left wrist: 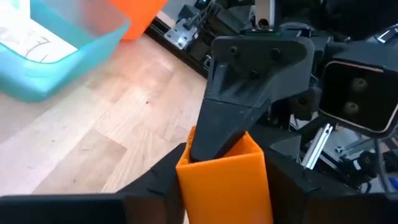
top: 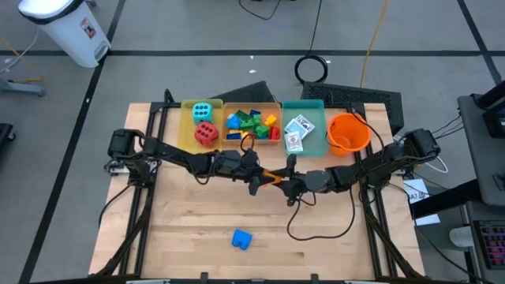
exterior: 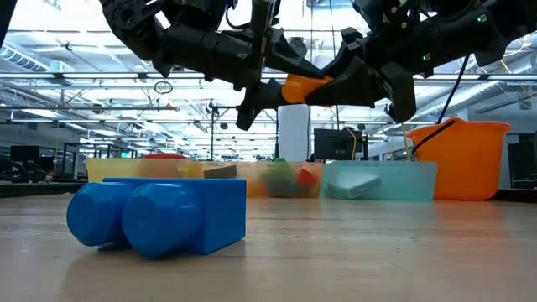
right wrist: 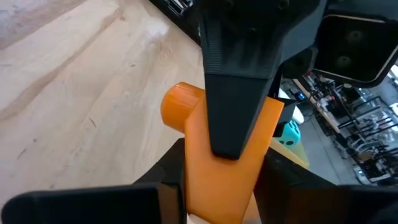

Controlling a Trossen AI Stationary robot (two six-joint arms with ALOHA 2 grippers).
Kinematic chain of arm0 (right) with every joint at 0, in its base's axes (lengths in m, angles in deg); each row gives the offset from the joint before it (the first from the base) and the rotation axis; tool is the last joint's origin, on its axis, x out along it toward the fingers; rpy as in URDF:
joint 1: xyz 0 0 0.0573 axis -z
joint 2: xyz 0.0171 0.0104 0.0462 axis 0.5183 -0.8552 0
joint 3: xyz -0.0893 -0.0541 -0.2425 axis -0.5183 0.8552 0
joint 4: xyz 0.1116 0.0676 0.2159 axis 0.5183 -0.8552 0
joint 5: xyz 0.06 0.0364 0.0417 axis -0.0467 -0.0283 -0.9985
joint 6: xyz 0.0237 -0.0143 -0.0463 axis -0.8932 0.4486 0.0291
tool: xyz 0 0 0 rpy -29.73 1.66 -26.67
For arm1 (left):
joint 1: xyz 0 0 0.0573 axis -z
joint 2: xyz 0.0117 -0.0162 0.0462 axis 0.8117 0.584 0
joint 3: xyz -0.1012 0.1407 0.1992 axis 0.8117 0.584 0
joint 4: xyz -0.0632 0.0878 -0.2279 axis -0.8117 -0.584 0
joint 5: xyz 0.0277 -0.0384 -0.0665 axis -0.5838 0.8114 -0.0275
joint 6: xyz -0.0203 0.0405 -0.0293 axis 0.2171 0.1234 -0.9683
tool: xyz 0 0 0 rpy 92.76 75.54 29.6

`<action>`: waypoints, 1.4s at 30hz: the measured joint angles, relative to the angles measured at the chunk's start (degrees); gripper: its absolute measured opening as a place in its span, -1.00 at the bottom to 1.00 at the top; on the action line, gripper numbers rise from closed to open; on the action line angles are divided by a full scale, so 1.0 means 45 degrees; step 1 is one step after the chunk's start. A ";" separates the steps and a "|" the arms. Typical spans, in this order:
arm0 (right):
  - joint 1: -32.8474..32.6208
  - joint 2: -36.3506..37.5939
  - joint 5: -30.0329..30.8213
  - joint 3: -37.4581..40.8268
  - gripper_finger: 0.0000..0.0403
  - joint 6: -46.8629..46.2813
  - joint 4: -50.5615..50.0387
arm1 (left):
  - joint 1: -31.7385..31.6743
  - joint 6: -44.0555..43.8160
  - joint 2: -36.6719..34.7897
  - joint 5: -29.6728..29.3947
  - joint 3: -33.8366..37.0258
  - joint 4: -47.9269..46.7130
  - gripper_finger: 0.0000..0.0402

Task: Pick & Place Toys
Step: Put the orange game piece into the orange bin

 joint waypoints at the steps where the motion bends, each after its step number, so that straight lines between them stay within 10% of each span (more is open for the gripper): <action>1: -0.0005 -0.0005 0.0034 0.0000 -0.53 0.0079 0.0051 | 0.0000 -0.0067 0.0000 0.0025 0.0000 -0.0002 -0.22; 15: -0.0589 0.1508 0.2796 -0.0053 -0.14 -0.3293 -0.0418 | -0.1177 0.3174 -0.2788 0.0068 0.0015 -0.1441 -0.32; 22: -0.0563 0.4217 0.2039 0.0067 -0.04 -0.5821 -0.3763 | -0.2020 0.5222 -0.4472 -0.2626 -0.0003 -0.3544 -0.32; 38: 0.0590 0.5337 0.0415 0.1896 -0.13 -0.6118 -0.2069 | -0.5363 0.4416 -0.0994 -0.2939 0.0029 -0.3918 -0.32; 42: 0.0617 0.5369 0.0267 0.1894 -0.12 -0.6301 -0.2005 | -0.5598 0.4879 -0.0894 -0.2983 0.0015 -0.3903 0.05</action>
